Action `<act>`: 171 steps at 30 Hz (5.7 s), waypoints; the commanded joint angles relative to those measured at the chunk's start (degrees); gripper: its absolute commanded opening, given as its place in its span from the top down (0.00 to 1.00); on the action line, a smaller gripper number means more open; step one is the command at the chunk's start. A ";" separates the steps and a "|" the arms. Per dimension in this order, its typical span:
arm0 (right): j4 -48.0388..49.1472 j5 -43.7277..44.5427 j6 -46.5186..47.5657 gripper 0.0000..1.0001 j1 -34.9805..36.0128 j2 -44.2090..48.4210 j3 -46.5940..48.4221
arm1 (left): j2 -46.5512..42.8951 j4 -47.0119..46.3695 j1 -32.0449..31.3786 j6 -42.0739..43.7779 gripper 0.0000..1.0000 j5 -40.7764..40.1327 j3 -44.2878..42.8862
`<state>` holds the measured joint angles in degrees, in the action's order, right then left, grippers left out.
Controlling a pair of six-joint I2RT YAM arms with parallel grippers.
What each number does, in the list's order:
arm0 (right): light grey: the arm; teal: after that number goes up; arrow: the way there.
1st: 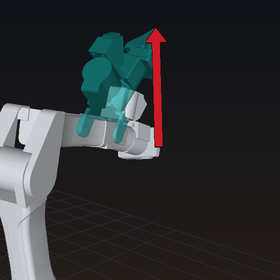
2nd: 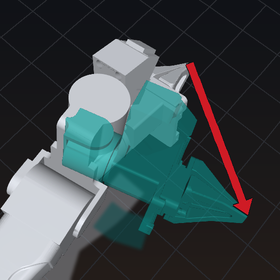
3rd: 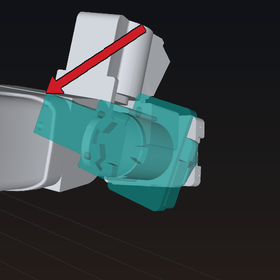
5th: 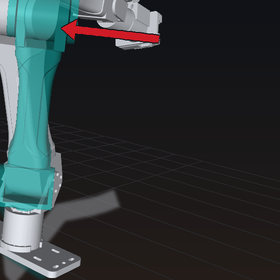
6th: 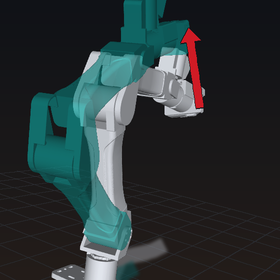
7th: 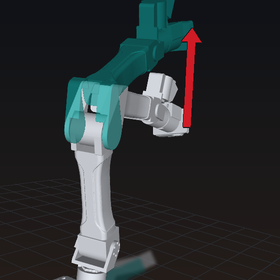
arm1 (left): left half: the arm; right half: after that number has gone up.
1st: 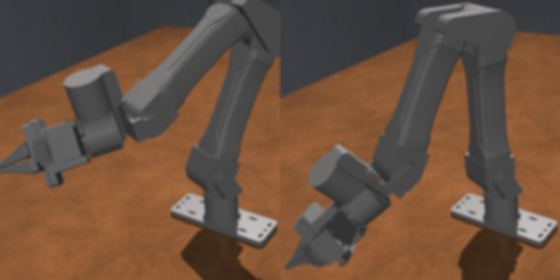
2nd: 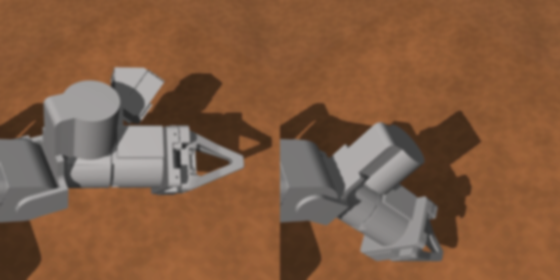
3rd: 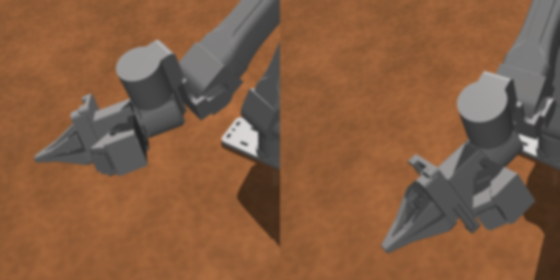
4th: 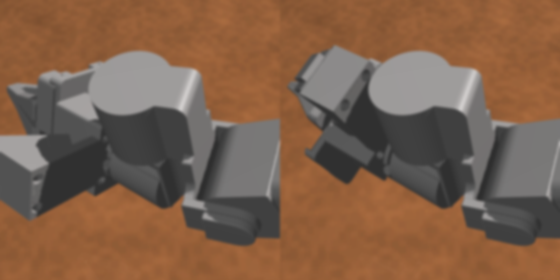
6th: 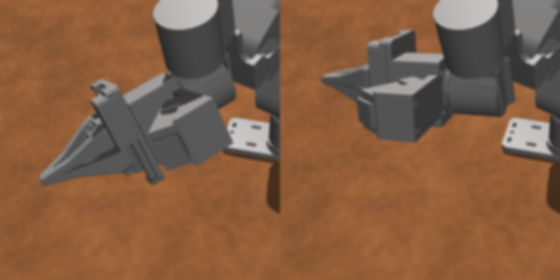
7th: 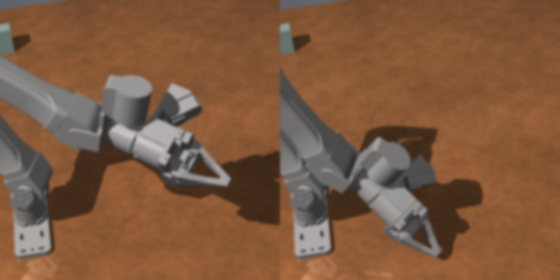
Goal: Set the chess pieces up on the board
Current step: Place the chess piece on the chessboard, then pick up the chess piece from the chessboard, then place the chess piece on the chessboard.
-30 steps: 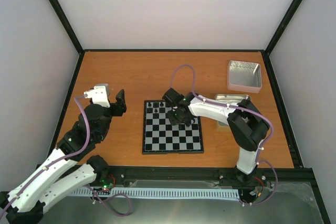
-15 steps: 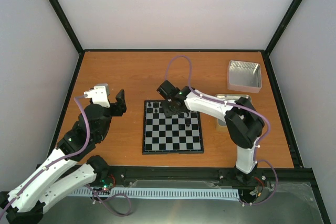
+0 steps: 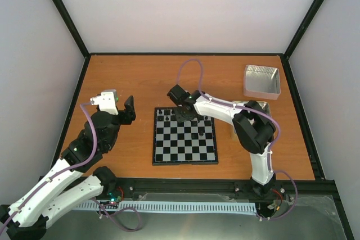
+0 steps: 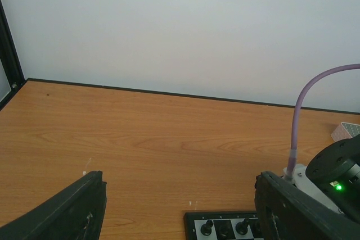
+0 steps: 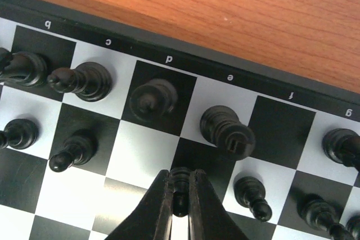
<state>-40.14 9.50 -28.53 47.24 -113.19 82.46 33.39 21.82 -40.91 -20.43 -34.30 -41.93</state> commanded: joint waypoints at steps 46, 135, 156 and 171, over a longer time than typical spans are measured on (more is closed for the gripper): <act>-3.10 -0.34 0.67 0.76 -1.54 6.19 1.60 | 0.53 -0.86 0.21 -0.49 0.27 -0.32 -0.30; 3.99 -4.41 3.07 0.94 -8.86 6.34 -2.72 | 2.91 -1.83 0.21 -0.35 0.27 1.90 0.06; 4.74 -4.93 1.90 0.93 -9.37 2.33 -2.83 | 2.82 -1.55 0.21 -0.40 0.27 1.70 -0.03; 3.37 -3.75 1.61 0.71 -9.56 5.85 -1.89 | 2.87 -1.23 0.21 -0.40 0.27 1.52 -0.16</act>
<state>-36.23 4.21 -26.55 38.15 -110.78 78.96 36.38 21.41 -40.91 -20.45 -32.73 -41.71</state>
